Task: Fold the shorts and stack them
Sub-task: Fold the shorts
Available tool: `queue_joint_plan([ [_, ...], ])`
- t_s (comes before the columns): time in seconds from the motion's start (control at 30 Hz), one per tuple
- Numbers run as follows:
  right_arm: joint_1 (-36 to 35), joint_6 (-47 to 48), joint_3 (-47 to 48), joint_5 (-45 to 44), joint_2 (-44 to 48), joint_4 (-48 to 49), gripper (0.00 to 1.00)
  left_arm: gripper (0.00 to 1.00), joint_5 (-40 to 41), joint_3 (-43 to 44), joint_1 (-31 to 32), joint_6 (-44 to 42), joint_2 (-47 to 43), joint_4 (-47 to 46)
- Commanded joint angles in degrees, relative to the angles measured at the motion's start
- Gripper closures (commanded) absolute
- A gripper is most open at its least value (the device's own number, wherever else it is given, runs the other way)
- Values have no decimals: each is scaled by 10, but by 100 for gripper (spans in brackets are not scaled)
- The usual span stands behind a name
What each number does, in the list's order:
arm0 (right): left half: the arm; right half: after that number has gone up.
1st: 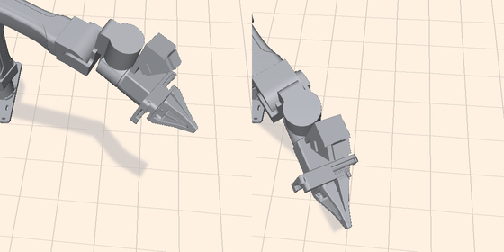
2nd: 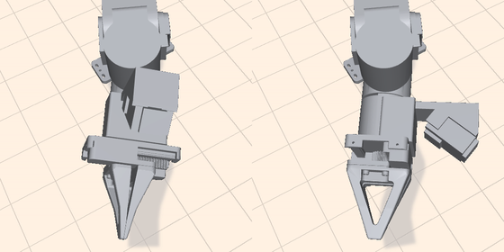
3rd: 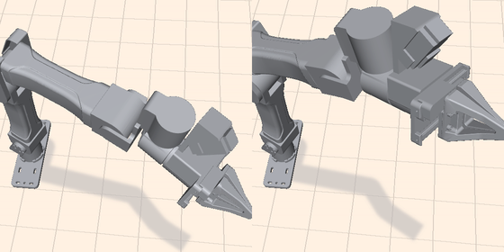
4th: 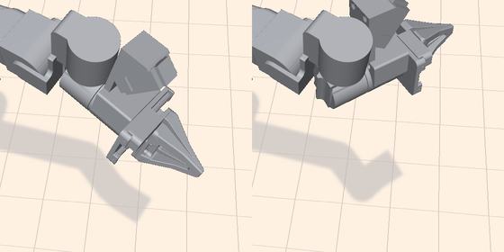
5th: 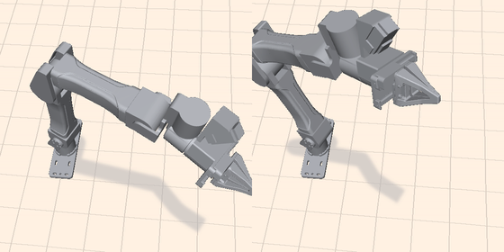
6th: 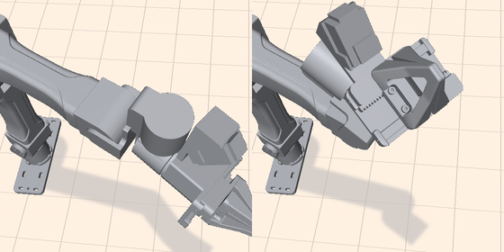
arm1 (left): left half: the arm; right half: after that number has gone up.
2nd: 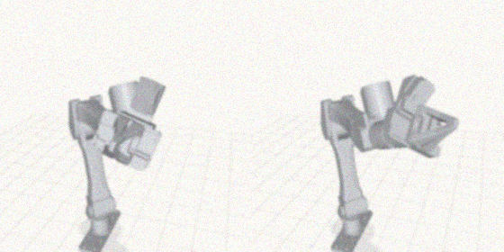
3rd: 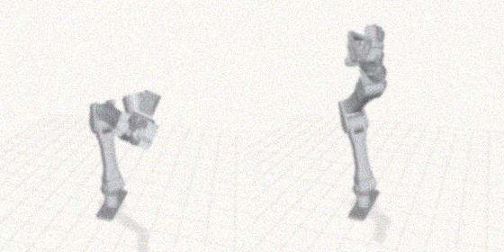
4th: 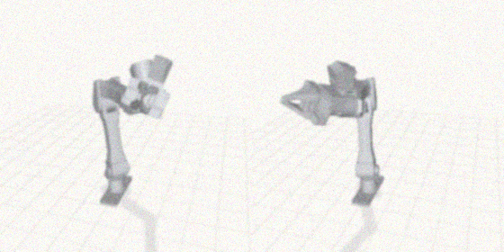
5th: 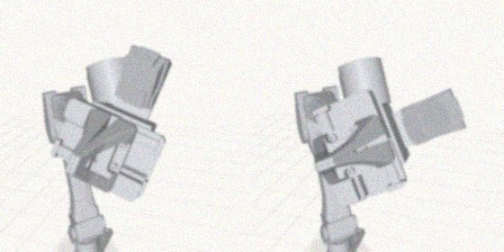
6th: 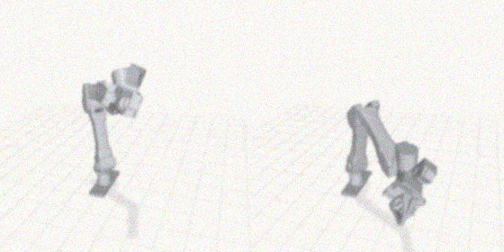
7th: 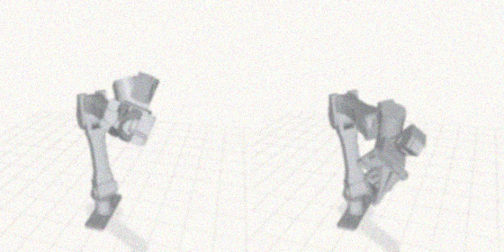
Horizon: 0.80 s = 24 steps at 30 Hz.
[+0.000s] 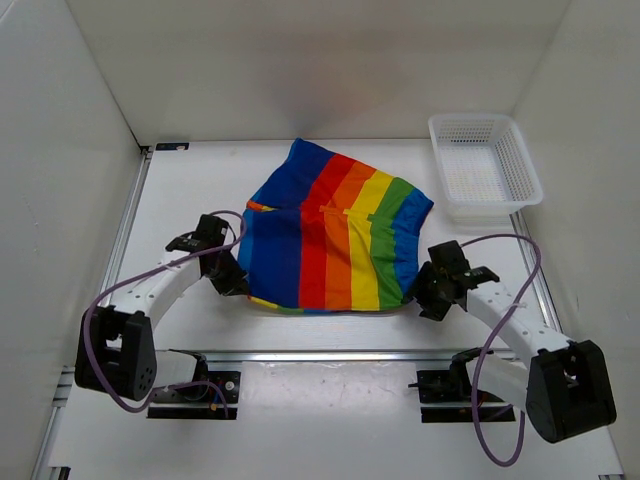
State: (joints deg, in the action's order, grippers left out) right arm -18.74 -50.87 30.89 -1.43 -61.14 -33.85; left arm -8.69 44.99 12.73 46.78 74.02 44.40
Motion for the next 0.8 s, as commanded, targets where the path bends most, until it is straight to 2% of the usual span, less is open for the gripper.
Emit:
queue_joint_plan([
  [0.0, 1, -13, -4, 19, -19, 52, 39, 90, -5, -11, 2, -7, -15, -3],
  [0.03, 1, -13, -4, 19, -40, 75, 47, 90, -5, -11, 2, -7, -15, -3],
  [0.07, 1, -13, -4, 10, -51, 87, 68, 90, -5, -11, 2, -7, -15, -3],
  [0.17, 1, -7, 31, -13, -95, 94, 97, 90, 3, -6, 2, -13, -26, 3],
  [0.2, 1, -1, 48, -20, -101, 83, 100, 90, 9, 4, 2, -13, -33, 9],
  [0.27, 1, 20, 100, -35, -101, 47, 100, 90, 10, 20, 2, -13, -48, 24],
  [0.37, 1, 71, 189, -71, -84, 1, 100, 90, 31, 102, -11, -34, -56, 63],
  [0.43, 1, 102, 248, -87, -78, -24, 100, 90, 37, 208, -26, -61, -50, 82],
  [0.47, 1, 128, 314, -103, -83, -51, 100, 90, 37, 251, -26, -70, -42, 106],
  [0.5, 1, 142, 349, -109, -89, -64, 100, 90, 42, 348, -40, -84, -21, 123],
  [0.6, 1, 197, 491, -109, -100, -111, 100, 90, 47, 519, -55, -103, 31, 181],
  [0.63, 6, 210, 527, -98, -100, -125, 100, 90, 47, 626, -55, -112, 39, 211],
  [0.7, 6, 243, 626, -83, -106, -166, 100, 90, 39, 713, -72, -112, 45, 218],
  [0.73, 6, 250, 654, -75, -106, -180, 100, 90, 26, 783, -78, -112, 45, 232],
  [0.77, 6, 257, 680, -70, -100, -194, 100, 90, 20, 813, -78, -112, 45, 237],
])
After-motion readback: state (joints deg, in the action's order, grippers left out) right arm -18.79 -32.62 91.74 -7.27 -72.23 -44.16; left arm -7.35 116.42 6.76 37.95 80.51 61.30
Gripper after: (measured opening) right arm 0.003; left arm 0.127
